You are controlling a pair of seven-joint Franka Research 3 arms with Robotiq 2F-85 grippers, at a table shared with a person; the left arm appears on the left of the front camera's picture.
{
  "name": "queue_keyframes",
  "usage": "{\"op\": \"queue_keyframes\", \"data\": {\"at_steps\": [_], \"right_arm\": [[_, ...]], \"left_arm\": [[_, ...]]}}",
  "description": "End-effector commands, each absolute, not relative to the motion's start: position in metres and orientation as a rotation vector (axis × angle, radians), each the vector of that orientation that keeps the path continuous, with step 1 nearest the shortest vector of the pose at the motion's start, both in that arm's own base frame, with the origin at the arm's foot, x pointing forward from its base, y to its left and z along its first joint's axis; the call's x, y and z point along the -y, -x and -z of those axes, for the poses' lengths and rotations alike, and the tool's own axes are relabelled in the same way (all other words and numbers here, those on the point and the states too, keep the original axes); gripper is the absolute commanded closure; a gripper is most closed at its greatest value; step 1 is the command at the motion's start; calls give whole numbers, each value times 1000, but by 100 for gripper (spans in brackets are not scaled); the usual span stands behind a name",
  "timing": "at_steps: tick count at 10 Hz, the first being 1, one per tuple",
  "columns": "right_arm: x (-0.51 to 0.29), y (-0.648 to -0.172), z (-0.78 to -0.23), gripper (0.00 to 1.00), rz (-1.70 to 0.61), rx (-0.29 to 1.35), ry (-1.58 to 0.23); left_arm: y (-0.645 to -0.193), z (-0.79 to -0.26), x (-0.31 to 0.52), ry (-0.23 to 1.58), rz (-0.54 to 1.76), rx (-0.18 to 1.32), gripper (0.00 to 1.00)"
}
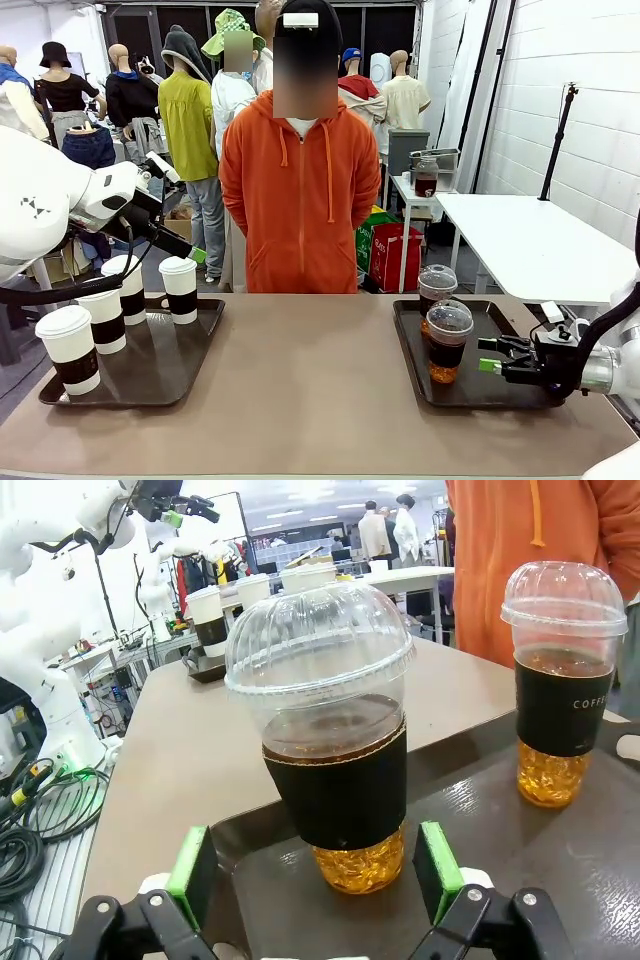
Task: Distribute the coffee onto the tray.
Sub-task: Pick up another iced Americano from the middle of the table and place it on the right Handle tray.
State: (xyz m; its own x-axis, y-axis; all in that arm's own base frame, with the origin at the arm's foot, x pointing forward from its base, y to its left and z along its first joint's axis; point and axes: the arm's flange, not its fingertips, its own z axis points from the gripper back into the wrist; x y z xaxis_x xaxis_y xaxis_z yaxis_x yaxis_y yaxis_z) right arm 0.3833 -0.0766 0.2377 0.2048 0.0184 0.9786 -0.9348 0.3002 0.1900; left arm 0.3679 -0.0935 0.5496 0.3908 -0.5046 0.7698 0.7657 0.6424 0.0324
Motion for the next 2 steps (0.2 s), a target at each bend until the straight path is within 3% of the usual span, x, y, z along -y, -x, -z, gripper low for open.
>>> {"op": "queue_keyframes", "data": {"at_steps": [1, 2], "right_arm": [[75, -383, -237, 0, -870, 1150, -1045], [75, -383, -237, 0, -870, 1150, -1045]], "left_arm": [[-369, -547, 92, 367, 827, 836, 0], [-369, -547, 92, 367, 827, 836, 0]]}}
